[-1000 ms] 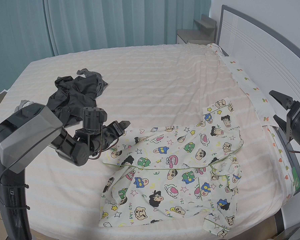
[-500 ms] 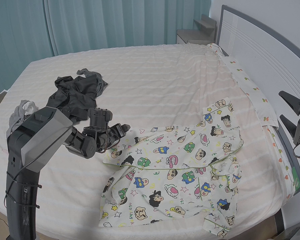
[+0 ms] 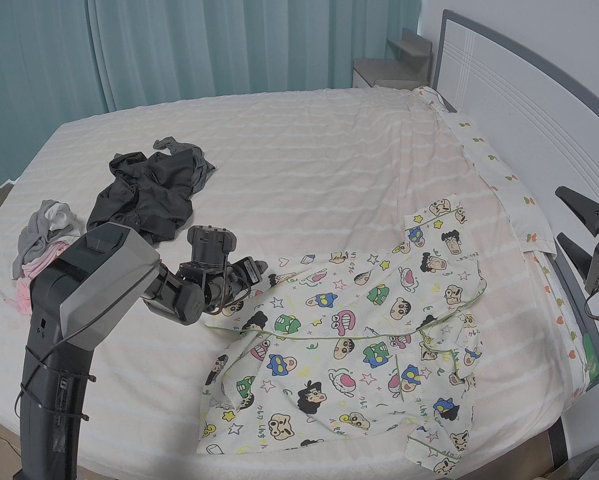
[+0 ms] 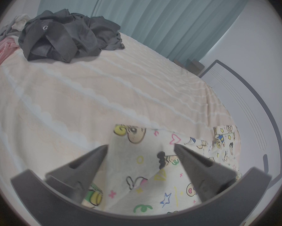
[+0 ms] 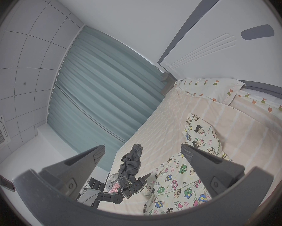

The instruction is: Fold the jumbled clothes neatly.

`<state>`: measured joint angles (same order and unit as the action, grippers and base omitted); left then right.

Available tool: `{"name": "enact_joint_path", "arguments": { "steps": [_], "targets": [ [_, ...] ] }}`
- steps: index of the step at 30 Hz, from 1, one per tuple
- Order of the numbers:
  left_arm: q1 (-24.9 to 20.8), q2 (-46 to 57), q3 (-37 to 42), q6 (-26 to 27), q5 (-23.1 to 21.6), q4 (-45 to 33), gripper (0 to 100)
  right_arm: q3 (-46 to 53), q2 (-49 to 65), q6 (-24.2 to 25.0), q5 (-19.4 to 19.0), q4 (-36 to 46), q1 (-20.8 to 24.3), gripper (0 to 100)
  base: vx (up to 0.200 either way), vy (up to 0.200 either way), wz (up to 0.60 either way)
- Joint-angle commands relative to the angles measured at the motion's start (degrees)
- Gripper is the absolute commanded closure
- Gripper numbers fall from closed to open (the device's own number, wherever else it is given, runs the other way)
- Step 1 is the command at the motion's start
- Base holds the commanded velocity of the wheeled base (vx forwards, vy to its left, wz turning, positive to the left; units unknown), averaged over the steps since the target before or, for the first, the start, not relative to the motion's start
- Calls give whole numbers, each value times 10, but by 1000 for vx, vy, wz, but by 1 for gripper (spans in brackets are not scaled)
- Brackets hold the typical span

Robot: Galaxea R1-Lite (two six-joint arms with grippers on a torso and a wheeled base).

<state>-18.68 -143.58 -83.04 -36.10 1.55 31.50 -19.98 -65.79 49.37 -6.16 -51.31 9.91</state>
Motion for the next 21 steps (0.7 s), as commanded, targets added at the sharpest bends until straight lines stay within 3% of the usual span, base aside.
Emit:
{"name": "enact_joint_path", "arguments": {
  "steps": [1,8,21],
  "targets": [
    [-1,-11,-2,-1,1,0,100,1,-1,0,-1,0,0,0,0,0,0],
    [9,-10,-10,-1,4,3,100,2,-1,0,-2,0,4,0,0,0,0],
    [46,-9,-120,0,7,-19,100,8,-2,0,0,0,16,0,0,0,0]
  ]
}}
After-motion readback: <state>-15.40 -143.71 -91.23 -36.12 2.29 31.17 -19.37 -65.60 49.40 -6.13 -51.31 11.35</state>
